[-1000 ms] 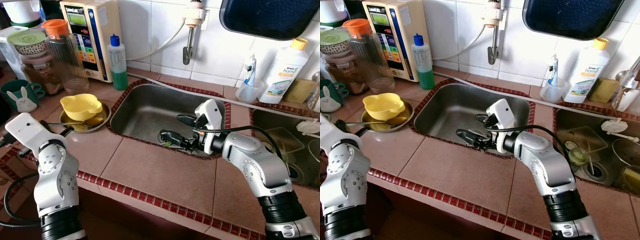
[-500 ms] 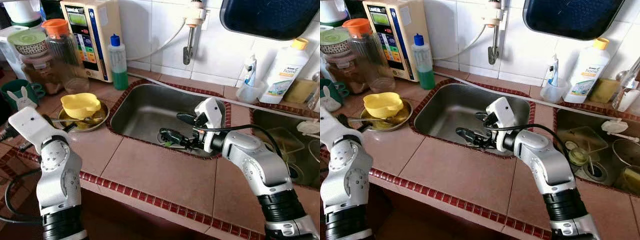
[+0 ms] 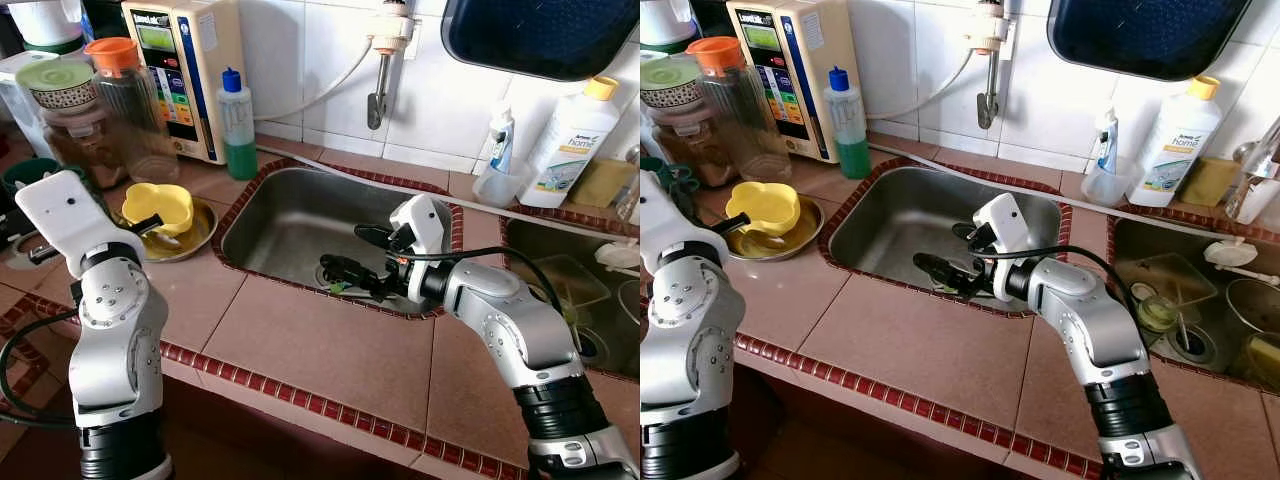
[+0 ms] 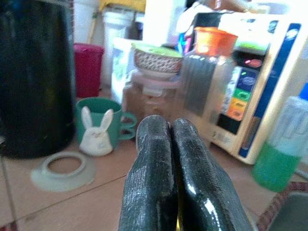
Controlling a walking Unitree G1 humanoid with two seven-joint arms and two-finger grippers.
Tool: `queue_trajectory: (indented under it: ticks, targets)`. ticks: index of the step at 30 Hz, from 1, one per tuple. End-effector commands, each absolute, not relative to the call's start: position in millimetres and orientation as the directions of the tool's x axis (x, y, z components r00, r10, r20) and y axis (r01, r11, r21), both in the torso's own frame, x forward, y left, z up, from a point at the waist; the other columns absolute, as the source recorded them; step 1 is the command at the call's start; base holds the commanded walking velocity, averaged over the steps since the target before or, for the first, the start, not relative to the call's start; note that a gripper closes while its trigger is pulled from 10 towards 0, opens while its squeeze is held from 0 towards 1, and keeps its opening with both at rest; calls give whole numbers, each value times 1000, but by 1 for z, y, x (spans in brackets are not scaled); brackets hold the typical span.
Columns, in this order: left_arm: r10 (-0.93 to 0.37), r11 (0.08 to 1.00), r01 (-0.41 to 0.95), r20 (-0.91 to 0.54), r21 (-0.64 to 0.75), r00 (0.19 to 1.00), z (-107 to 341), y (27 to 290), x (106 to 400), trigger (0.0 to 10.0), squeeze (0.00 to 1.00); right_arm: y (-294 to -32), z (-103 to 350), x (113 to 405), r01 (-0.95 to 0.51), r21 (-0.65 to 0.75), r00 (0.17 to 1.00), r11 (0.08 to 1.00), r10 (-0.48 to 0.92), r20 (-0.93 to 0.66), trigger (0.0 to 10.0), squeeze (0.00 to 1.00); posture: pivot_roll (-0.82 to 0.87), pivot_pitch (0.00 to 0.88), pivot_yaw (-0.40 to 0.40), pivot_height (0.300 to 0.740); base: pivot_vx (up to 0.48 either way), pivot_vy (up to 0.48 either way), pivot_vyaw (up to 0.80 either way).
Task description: Kitchen organization
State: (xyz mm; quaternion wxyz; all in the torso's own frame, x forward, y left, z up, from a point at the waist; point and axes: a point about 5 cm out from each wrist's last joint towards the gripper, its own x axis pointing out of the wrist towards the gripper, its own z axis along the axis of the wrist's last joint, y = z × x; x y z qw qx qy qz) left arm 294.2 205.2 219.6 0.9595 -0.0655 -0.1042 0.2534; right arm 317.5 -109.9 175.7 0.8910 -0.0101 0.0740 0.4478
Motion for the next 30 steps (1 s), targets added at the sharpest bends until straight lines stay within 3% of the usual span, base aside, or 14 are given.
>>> queue_trajectory:
  ticks: [1, 7, 16, 19, 20, 22, 23, 24, 25, 30]
  targets:
    - [460, 887, -427, 251, -176, 852, 238, 199, 294, 0, 0, -110, 182, 320, -802, 32, 588, 596, 799, -125, 10000, 0, 73, 0, -10, 740, 0, 0, 0]
    - [264, 964, -224, 405, -144, 875, 268, 172, 301, 0, 0, -109, 182, 322, -794, 42, 599, 606, 793, -113, 10000, 0, 74, 0, -11, 740, 0, 0, 0]
    - [172, 979, -113, 380, -172, 909, 266, 161, 311, 784, 0, -109, 181, 328, -745, 87, 657, 662, 750, -83, 10000, 0, 72, 0, -11, 740, 0, 0, 0]
    - [115, 966, -20, 356, -258, 927, 263, 153, 317, 1804, 0, -111, 183, 335, -692, 127, 710, 711, 702, -59, 10000, 0, 70, 2, -11, 740, 0, 0, 0]
    - [95, 950, 19, 346, -311, 933, 260, 150, 319, 2745, 0, -113, 185, 339, -658, 183, 738, 731, 674, -40, 10000, 0, 70, 3, -11, 740, 0, 0, 0]
    - [71, 928, 60, 333, -367, 940, 258, 147, 320, 3137, 0, -113, 187, 343, -623, 235, 764, 746, 645, -22, 10000, 0, 72, 5, -12, 740, 0, 0, 0]
    - [39, 893, 112, 322, -437, 946, 255, 143, 322, 4431, 0, -114, 188, 348, -578, 316, 792, 752, 611, -4, 10000, 0, 73, 6, -12, 740, 0, 0, 0]
    - [31, 880, 126, 321, -457, 947, 255, 142, 322, 4431, 0, -114, 188, 349, -566, 344, 798, 749, 603, 0, 10000, 0, 77, 8, -12, 740, 0, 0, 0]
    - [14, 862, 150, 317, -485, 948, 255, 140, 323, 10000, 0, -113, 189, 350, -550, 376, 807, 746, 591, 7, 10000, 0, 78, 10, -11, 740, 0, 0, 0]
    - [-81, 773, 250, 300, -583, 951, 248, 128, 326, 10000, 0, -111, 189, 355, -531, 368, 823, 764, 568, 9, 10000, 0, 83, 17, -7, 740, 0, 0, 0]
